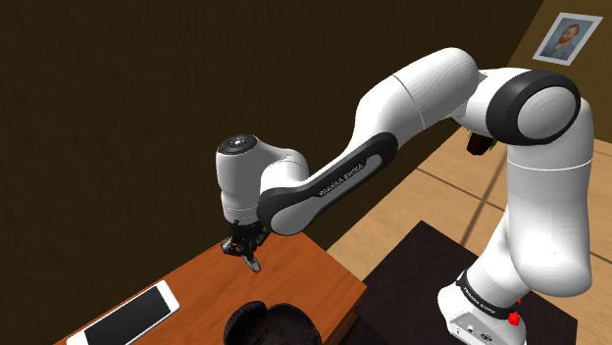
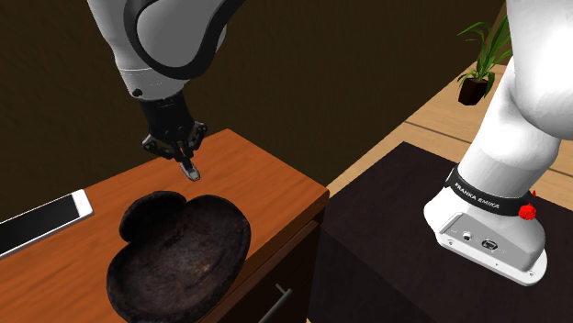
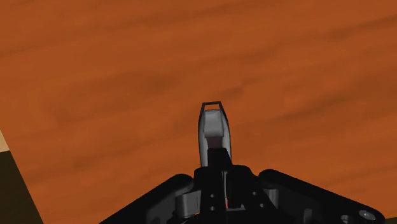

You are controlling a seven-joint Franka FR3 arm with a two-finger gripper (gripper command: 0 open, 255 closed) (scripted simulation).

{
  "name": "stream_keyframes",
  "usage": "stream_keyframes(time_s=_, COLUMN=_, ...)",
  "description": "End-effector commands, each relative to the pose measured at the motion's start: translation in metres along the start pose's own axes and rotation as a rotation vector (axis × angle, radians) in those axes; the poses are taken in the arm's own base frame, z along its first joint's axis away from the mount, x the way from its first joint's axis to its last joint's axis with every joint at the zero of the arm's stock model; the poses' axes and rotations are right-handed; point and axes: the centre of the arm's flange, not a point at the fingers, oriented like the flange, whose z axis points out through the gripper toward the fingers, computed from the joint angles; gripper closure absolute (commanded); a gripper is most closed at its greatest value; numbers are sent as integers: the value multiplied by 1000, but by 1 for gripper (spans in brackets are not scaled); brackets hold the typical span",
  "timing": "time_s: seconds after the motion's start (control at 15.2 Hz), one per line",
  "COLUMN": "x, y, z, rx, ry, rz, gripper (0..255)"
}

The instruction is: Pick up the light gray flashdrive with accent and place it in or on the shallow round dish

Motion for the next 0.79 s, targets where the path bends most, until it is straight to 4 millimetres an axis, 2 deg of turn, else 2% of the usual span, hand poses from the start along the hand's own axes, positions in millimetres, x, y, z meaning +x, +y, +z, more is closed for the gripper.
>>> stream_keyframes(time_s=0.0, x=0, y=0, z=0, rx=0, ry=0, rz=0, gripper=255)
stream_keyframes(time_s=0.07, x=0, y=0, z=0, rx=0, ry=0, rz=0, gripper=255)
stream_keyframes(time_s=0.13, x=0, y=0, z=0, rx=0, ry=0, rz=0, gripper=0)
stream_keyframes(time_s=0.33, x=-28, y=8, z=-26, rx=30, ry=49, rz=-76, gripper=0)
stream_keyframes(time_s=0.73, x=-27, y=7, z=5, rx=30, ry=49, rz=-76, gripper=0)
